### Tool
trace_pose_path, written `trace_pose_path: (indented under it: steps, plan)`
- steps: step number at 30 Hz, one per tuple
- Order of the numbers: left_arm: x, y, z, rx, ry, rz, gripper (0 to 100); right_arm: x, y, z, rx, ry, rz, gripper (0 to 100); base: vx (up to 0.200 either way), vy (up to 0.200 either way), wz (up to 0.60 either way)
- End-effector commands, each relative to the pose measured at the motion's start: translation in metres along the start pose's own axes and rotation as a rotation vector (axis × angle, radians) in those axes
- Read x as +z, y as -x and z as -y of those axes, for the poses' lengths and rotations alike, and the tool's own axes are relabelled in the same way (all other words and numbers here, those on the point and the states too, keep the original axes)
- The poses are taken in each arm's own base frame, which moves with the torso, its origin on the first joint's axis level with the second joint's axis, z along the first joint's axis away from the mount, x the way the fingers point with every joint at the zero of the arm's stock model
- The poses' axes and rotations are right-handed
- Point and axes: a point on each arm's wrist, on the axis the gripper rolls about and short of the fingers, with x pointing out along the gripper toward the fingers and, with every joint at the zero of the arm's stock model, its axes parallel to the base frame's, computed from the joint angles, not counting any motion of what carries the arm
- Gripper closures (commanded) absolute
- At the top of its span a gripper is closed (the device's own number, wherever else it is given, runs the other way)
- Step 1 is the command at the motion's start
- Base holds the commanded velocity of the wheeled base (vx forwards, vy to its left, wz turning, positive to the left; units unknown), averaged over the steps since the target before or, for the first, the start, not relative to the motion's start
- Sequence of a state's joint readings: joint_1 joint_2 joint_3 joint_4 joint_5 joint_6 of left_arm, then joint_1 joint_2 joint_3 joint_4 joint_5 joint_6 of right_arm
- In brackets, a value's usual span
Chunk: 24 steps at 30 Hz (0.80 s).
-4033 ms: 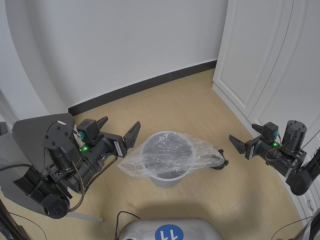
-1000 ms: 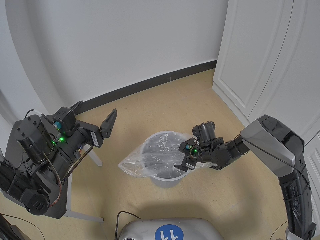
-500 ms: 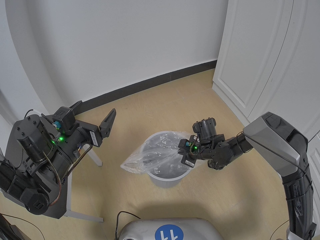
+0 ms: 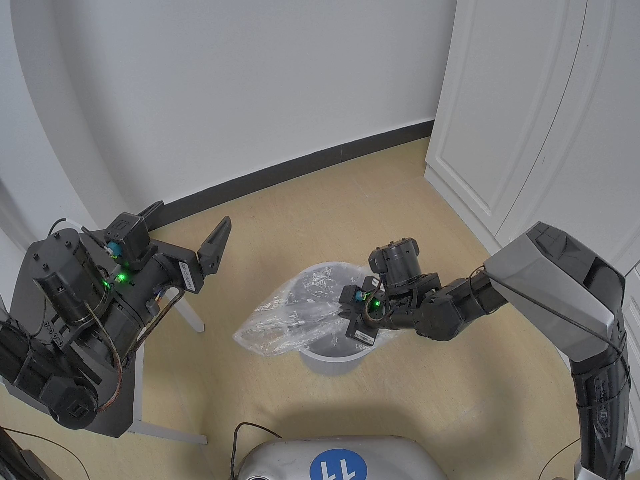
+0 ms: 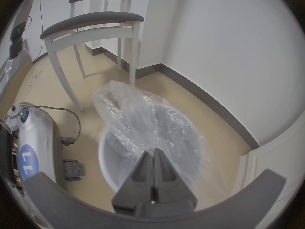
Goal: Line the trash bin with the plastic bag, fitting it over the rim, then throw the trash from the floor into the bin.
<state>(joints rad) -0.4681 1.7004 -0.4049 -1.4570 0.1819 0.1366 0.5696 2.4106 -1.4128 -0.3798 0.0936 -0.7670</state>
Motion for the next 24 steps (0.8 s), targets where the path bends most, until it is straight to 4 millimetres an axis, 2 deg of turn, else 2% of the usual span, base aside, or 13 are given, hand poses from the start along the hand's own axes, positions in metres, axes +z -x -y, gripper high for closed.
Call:
trace_pose_path:
  steps: [1, 2, 3, 13, 24]
  plan:
    - [0.000, 0.000, -0.001, 0.006, 0.000, 0.002, 0, -0.001, 0.000, -0.017, 0.040, 0.008, -0.021, 100, 0.000, 0.000, 0.00]
    - [0.000, 0.000, -0.001, 0.006, 0.000, 0.000, 0, -0.001, 0.000, -0.019, 0.046, 0.011, -0.026, 100, 0.000, 0.000, 0.00]
    - [0.001, 0.000, -0.001, 0.006, 0.000, 0.003, 0, -0.002, 0.000, -0.020, 0.048, 0.009, -0.030, 0, 0.000, 0.000, 0.00]
    - [0.000, 0.000, -0.001, 0.004, -0.001, -0.001, 0, -0.005, -0.009, -0.006, -0.012, -0.010, -0.035, 0, 0.000, 0.000, 0.00]
    - [-0.002, -0.001, -0.001, 0.003, -0.002, -0.007, 0, -0.008, -0.026, 0.004, -0.047, -0.058, -0.022, 0, 0.000, 0.000, 0.00]
